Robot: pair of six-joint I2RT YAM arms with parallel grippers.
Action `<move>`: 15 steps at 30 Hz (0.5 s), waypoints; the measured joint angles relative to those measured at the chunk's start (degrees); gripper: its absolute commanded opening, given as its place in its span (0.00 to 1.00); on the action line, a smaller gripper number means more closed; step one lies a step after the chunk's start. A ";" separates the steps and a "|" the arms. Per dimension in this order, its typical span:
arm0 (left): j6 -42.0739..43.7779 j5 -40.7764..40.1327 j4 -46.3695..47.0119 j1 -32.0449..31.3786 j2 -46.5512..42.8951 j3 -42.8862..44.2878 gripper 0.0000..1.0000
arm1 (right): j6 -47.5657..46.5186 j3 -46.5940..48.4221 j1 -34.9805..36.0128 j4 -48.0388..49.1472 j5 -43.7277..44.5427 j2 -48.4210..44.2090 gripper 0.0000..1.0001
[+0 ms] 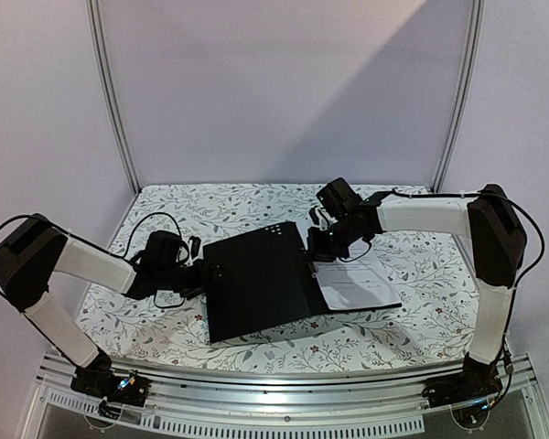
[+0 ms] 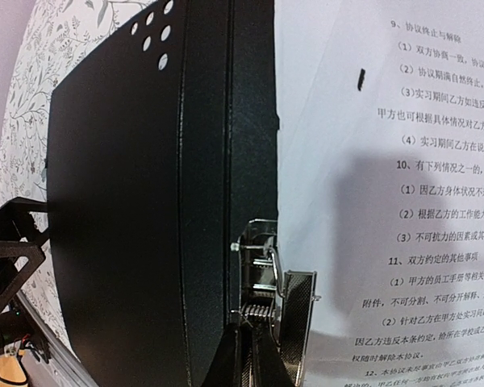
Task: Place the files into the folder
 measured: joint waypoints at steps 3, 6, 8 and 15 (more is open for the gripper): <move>-0.39 1.05 0.35 -0.02 -0.26 -0.44 0.94 | -0.02 -0.31 -0.02 0.02 0.02 0.00 0.00; -0.37 1.95 -0.31 -0.04 -1.03 -0.79 0.93 | -0.07 -0.48 -0.02 0.09 0.00 0.04 0.00; -0.39 2.60 -0.57 -0.04 -1.81 -1.33 0.92 | -0.07 -0.55 -0.02 0.09 -0.20 0.35 0.10; -0.46 4.15 -0.39 -0.07 -4.85 -2.29 0.90 | -0.37 -0.55 -0.02 0.50 -0.96 3.93 0.35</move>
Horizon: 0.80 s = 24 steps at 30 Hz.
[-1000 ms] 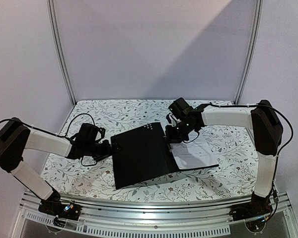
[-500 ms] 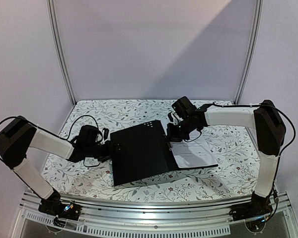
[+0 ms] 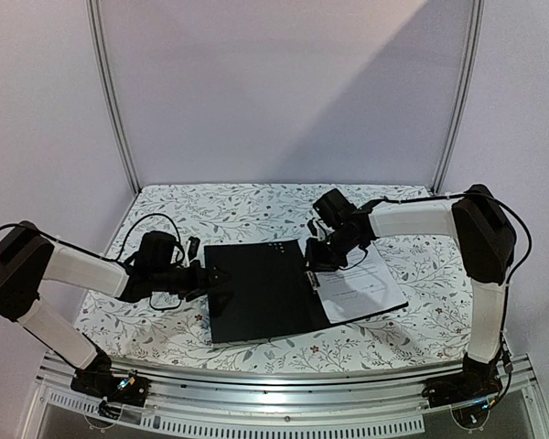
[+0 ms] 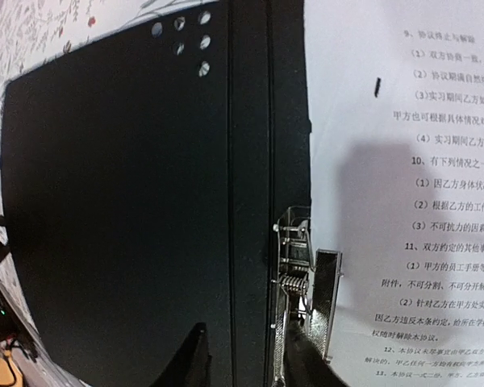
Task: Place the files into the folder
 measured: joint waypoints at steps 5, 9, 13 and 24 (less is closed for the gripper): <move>-0.15 1.18 0.39 0.00 0.81 2.47 0.89 | -0.17 1.22 -0.46 -0.72 -0.11 0.15 0.46; -0.70 3.04 2.08 -0.04 3.45 6.16 0.89 | -1.31 2.49 -2.32 -1.99 0.00 -0.52 0.56; -1.09 4.07 3.06 -0.70 4.13 8.90 0.92 | -2.73 0.70 -7.37 -3.28 0.04 -4.92 0.59; 1.81 4.63 1.77 -9.31 12.63 33.42 0.99 | -7.78 -10.32 -24.41 -4.37 2.47 -18.49 0.67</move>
